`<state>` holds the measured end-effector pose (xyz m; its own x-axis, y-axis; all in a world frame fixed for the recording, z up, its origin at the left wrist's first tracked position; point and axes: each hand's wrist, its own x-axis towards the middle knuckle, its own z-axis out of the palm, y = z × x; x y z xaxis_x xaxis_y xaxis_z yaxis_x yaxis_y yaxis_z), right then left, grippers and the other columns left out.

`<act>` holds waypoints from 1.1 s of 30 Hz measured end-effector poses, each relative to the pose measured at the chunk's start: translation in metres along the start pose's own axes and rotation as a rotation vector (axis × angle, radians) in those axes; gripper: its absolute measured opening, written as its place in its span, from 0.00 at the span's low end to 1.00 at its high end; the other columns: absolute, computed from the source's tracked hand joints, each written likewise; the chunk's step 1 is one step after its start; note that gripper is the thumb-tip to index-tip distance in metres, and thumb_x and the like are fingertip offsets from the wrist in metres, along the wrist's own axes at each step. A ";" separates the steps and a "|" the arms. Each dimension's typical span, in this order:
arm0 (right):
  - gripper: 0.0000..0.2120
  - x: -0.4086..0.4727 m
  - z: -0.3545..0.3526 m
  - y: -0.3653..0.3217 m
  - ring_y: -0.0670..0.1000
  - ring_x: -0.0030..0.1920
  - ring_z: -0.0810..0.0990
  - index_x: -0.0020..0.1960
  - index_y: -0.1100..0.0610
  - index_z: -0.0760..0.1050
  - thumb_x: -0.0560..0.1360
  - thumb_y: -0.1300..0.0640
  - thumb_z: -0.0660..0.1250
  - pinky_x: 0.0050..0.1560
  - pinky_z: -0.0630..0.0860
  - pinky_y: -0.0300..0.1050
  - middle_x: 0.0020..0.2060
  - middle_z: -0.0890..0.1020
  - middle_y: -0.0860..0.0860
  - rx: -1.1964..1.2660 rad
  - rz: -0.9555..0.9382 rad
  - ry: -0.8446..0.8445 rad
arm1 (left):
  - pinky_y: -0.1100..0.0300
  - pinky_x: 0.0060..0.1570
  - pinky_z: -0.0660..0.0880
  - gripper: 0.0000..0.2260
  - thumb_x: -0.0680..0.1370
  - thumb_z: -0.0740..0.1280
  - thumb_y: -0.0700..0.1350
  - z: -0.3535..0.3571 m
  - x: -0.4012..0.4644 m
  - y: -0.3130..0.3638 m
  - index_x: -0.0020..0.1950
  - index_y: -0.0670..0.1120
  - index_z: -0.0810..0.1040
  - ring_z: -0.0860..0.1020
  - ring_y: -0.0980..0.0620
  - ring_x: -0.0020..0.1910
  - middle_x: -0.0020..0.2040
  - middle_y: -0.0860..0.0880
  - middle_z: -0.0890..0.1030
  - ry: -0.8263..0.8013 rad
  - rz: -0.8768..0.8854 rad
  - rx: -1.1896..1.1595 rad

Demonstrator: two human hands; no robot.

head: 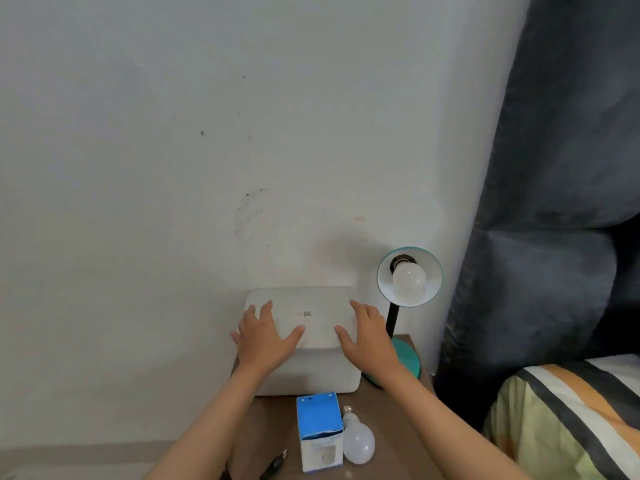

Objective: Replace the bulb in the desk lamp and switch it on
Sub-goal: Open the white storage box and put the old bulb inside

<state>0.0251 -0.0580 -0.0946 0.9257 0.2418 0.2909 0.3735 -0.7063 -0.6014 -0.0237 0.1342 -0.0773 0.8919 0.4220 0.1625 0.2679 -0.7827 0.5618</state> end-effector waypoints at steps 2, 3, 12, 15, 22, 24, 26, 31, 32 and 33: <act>0.34 0.011 0.007 -0.002 0.60 0.70 0.61 0.74 0.56 0.53 0.75 0.42 0.59 0.69 0.64 0.56 0.69 0.63 0.62 -0.004 0.131 -0.066 | 0.40 0.71 0.52 0.45 0.67 0.64 0.70 -0.003 0.004 -0.019 0.75 0.49 0.54 0.52 0.41 0.75 0.76 0.39 0.55 -0.039 -0.070 0.034; 0.35 0.015 0.010 -0.002 0.61 0.69 0.63 0.74 0.57 0.52 0.75 0.40 0.59 0.68 0.65 0.57 0.68 0.64 0.62 -0.017 0.182 -0.080 | 0.41 0.72 0.52 0.48 0.65 0.65 0.72 -0.002 0.006 -0.027 0.76 0.48 0.52 0.52 0.40 0.76 0.76 0.39 0.54 -0.072 -0.093 0.037; 0.35 0.026 0.032 -0.006 0.61 0.63 0.67 0.68 0.58 0.62 0.71 0.36 0.61 0.55 0.73 0.53 0.64 0.66 0.61 -0.150 0.264 0.010 | 0.48 0.72 0.60 0.53 0.63 0.71 0.67 0.009 0.009 -0.047 0.75 0.43 0.50 0.55 0.41 0.73 0.73 0.41 0.55 -0.126 -0.106 -0.218; 0.34 0.022 0.034 -0.004 0.61 0.64 0.67 0.68 0.57 0.65 0.70 0.37 0.63 0.55 0.74 0.53 0.65 0.67 0.61 -0.150 0.242 0.086 | 0.48 0.70 0.61 0.51 0.63 0.72 0.66 0.012 0.005 -0.050 0.75 0.45 0.52 0.56 0.43 0.72 0.72 0.44 0.56 -0.095 -0.078 -0.276; 0.33 0.018 0.033 -0.004 0.61 0.65 0.67 0.68 0.58 0.67 0.69 0.39 0.66 0.57 0.73 0.53 0.65 0.69 0.62 -0.110 0.206 0.138 | 0.50 0.72 0.59 0.52 0.64 0.73 0.63 0.014 0.003 -0.051 0.76 0.43 0.49 0.54 0.45 0.74 0.74 0.45 0.54 -0.058 -0.058 -0.331; 0.33 0.018 0.032 -0.003 0.61 0.65 0.67 0.67 0.58 0.68 0.69 0.40 0.67 0.57 0.72 0.53 0.65 0.69 0.62 -0.087 0.202 0.146 | 0.50 0.72 0.58 0.52 0.64 0.73 0.63 0.014 0.002 -0.051 0.76 0.43 0.48 0.53 0.45 0.74 0.74 0.45 0.54 -0.059 -0.060 -0.328; 0.32 0.017 0.030 -0.003 0.61 0.66 0.66 0.67 0.58 0.69 0.69 0.41 0.68 0.58 0.72 0.53 0.65 0.69 0.62 -0.062 0.196 0.141 | 0.50 0.72 0.58 0.52 0.64 0.73 0.63 0.014 0.001 -0.050 0.76 0.43 0.48 0.53 0.46 0.74 0.74 0.45 0.54 -0.052 -0.058 -0.330; 0.33 0.013 0.029 -0.003 0.64 0.65 0.66 0.65 0.59 0.71 0.68 0.39 0.66 0.61 0.70 0.55 0.65 0.69 0.65 -0.021 0.130 0.193 | 0.53 0.73 0.58 0.53 0.63 0.75 0.61 0.012 -0.002 -0.048 0.76 0.43 0.48 0.55 0.46 0.74 0.73 0.46 0.53 -0.011 -0.018 -0.356; 0.34 0.013 0.028 -0.003 0.65 0.65 0.66 0.65 0.59 0.71 0.67 0.39 0.65 0.61 0.70 0.55 0.64 0.69 0.66 -0.020 0.120 0.204 | 0.53 0.73 0.58 0.54 0.63 0.75 0.61 0.012 -0.002 -0.048 0.76 0.43 0.47 0.55 0.46 0.74 0.73 0.46 0.53 -0.006 -0.012 -0.358; 0.34 0.012 0.028 -0.004 0.65 0.65 0.66 0.65 0.59 0.71 0.66 0.38 0.64 0.61 0.70 0.55 0.64 0.69 0.66 -0.021 0.117 0.208 | 0.53 0.73 0.58 0.54 0.63 0.75 0.61 0.012 -0.003 -0.048 0.76 0.43 0.47 0.55 0.46 0.74 0.74 0.46 0.53 -0.003 -0.009 -0.358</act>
<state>0.0369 -0.0335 -0.1097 0.9295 0.0169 0.3684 0.2610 -0.7358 -0.6249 -0.0345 0.1654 -0.1147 0.8915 0.4261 0.1542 0.1316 -0.5691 0.8117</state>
